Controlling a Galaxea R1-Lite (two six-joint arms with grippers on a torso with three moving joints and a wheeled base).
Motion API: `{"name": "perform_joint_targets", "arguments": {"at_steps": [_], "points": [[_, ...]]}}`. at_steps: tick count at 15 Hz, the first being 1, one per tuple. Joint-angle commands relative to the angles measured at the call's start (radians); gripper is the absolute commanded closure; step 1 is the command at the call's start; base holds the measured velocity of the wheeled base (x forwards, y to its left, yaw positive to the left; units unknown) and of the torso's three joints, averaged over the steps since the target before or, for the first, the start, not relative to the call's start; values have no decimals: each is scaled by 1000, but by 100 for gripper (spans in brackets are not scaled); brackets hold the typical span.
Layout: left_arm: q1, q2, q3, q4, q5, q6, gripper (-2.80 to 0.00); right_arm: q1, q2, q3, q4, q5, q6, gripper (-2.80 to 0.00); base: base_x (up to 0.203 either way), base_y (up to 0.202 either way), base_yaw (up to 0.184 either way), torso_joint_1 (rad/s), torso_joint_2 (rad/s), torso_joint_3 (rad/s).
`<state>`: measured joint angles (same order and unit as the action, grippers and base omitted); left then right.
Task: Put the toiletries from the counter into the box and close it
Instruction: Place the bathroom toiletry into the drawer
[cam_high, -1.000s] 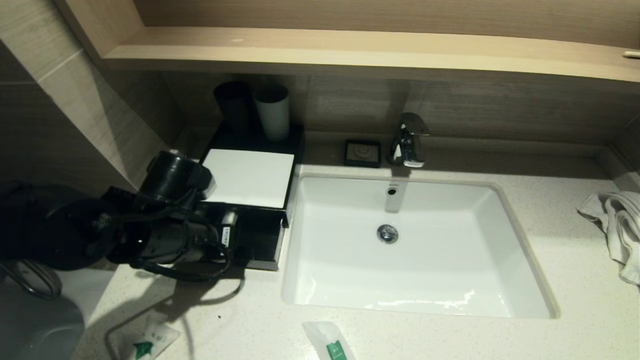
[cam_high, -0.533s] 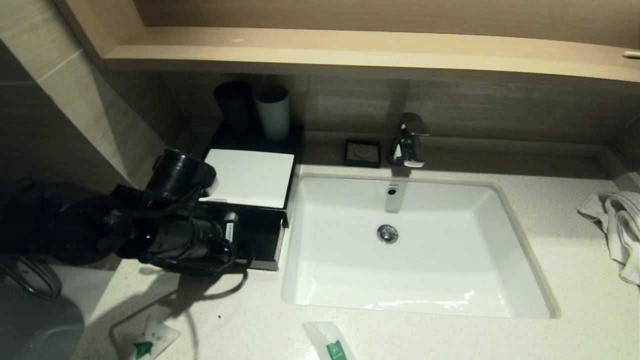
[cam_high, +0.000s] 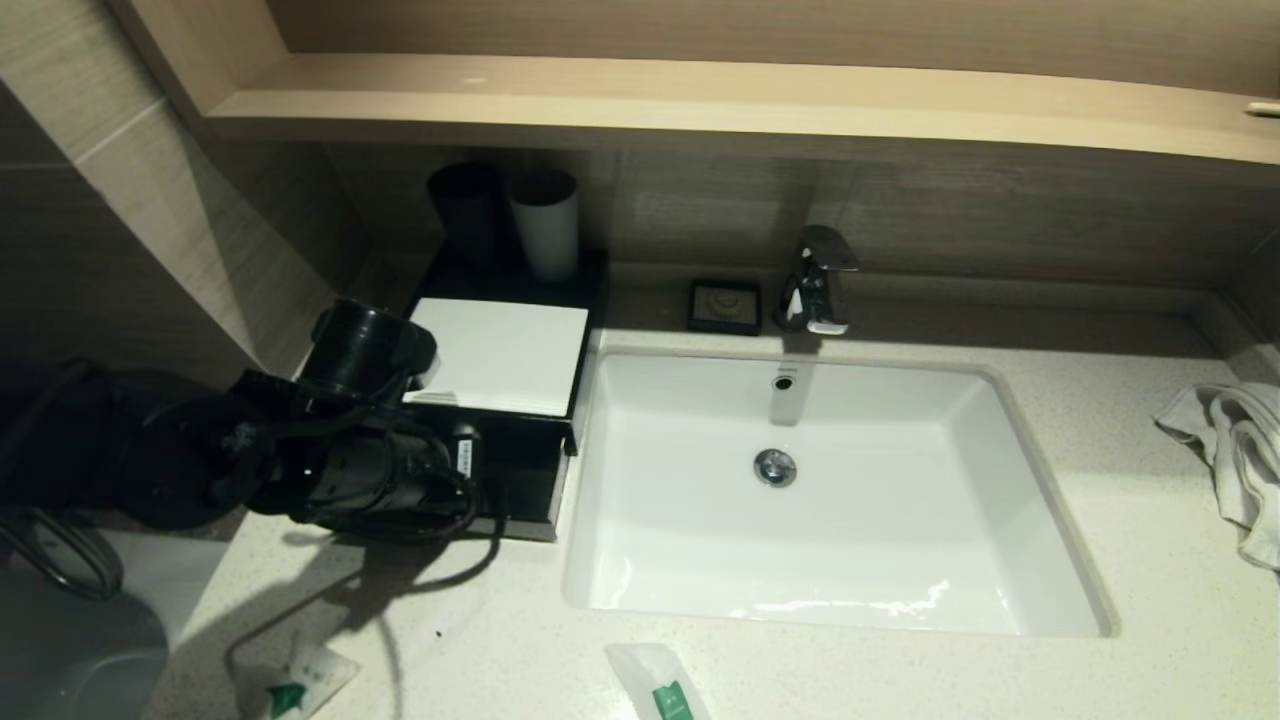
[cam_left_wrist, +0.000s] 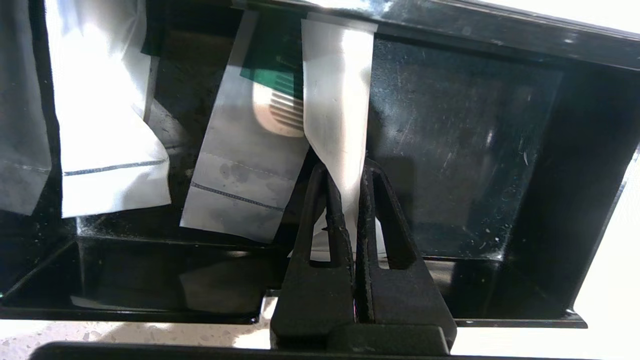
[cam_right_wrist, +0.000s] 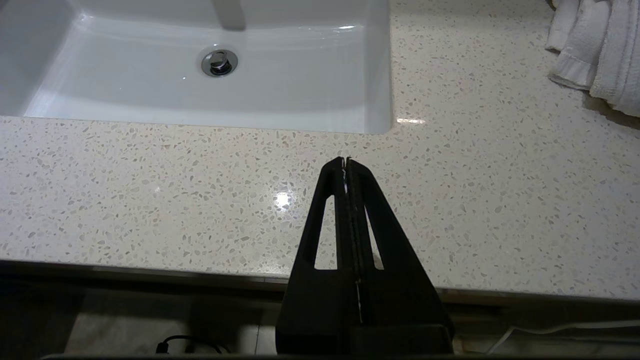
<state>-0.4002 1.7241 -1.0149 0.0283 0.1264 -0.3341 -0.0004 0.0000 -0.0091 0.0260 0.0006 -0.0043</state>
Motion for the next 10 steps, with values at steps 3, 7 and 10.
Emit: {"name": "perform_joint_targets", "arguments": {"at_steps": [3,7,10], "points": [[0,6,1,-5,7,0,0,0,0,0,0,0,0,0,0,0,0,0,0,0],[11,13,6,-36,40,0,0,0,0,0,0,1,0,0,0,0,0,0,0,0],[11,25,12,-64,50,1,0,0,0,0,0,1,0,0,0,0,0,0,0,0]]}}
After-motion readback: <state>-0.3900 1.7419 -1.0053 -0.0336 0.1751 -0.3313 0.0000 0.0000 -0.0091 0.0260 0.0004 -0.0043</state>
